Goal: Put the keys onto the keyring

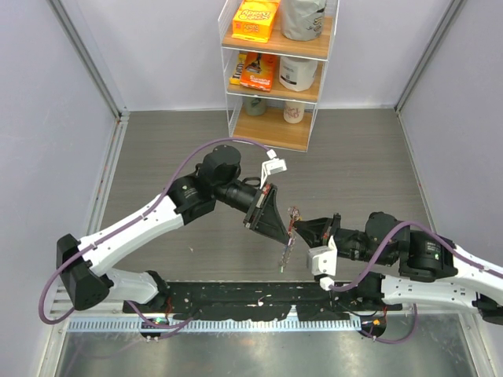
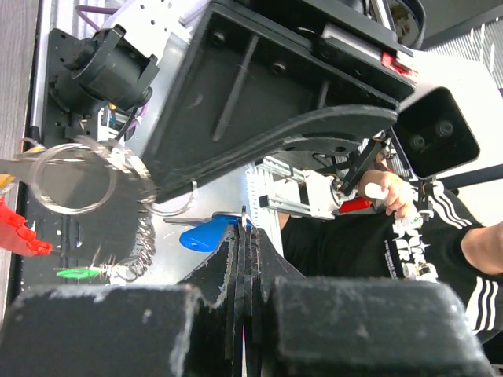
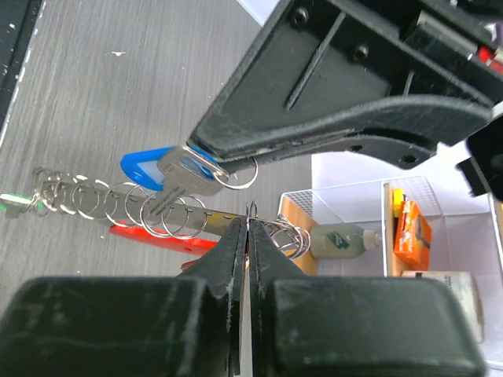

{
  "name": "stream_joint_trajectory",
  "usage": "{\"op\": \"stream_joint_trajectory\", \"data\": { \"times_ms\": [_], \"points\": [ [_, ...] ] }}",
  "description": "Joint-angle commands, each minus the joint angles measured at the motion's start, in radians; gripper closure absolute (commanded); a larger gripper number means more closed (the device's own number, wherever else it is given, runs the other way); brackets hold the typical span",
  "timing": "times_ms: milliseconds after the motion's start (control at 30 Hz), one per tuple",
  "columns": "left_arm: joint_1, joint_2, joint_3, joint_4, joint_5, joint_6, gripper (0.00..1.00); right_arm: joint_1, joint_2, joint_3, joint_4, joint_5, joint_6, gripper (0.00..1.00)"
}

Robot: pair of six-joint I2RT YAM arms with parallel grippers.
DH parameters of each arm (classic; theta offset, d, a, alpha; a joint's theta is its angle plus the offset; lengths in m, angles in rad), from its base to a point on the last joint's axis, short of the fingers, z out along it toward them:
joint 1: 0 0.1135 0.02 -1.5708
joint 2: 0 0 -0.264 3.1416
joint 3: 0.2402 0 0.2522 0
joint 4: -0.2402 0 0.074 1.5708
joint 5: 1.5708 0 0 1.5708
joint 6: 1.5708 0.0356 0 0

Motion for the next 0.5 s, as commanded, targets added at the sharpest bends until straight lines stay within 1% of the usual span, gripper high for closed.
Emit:
{"op": "stream_joint_trajectory", "data": {
  "times_ms": [0,167,467],
  "points": [
    [0.025,0.013,0.001,0.055,0.054,-0.054,1.00,0.048,-0.004,-0.001,0.096,0.108,-0.083,0.95],
    [0.040,0.037,0.004,0.082,0.076,-0.092,1.00,0.089,-0.001,-0.005,0.099,0.149,-0.109,0.94],
    [0.043,0.065,0.013,0.124,0.096,-0.140,1.00,0.112,-0.015,-0.013,0.094,0.179,-0.128,0.94]
  ]
}}
